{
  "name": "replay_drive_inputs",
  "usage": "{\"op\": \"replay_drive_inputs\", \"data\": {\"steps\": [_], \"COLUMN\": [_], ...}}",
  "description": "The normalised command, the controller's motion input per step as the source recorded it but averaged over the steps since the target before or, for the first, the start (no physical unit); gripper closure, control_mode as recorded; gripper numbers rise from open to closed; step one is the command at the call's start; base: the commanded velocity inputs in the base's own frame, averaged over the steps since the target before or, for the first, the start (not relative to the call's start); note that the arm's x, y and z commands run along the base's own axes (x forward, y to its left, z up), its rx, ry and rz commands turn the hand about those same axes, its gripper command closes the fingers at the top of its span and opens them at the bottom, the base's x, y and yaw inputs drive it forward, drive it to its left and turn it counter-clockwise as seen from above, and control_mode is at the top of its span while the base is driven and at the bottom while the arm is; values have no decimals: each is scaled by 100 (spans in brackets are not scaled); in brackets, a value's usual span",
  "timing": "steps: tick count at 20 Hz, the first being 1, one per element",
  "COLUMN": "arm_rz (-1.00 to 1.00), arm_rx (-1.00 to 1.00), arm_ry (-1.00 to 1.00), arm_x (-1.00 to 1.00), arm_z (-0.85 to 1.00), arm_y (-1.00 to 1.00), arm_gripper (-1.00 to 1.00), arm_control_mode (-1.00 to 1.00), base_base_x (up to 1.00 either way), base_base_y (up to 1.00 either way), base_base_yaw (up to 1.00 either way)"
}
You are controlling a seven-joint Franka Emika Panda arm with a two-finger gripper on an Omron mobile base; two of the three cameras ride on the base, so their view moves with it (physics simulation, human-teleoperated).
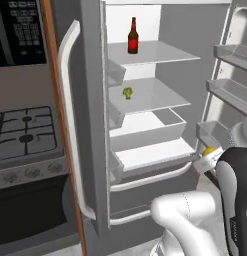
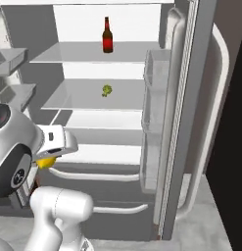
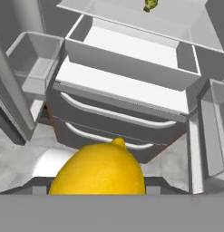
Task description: Place the beer on the top shelf of the fridge to keep it out of children's reach, and place the broccoli and lemon on lower shelves for easy access.
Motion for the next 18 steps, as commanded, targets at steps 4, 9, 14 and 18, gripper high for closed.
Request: {"op": "replay_drive_inputs", "data": {"steps": [4,9,14,18], "arm_rz": [0,0,0,0], "arm_rx": [0,0,0,0], "arm_ry": [0,0,0,0], "arm_x": [0,0,0,0], "arm_z": [0,0,0,0], "arm_y": [0,0,0,0], "arm_gripper": [100,100,100,100], "arm_control_mode": [100,100,100,100], "base_base_x": [52,49,59,66], "base_base_y": [-41,-32,-2,0], "base_base_yaw": [19,9,2,0]}}
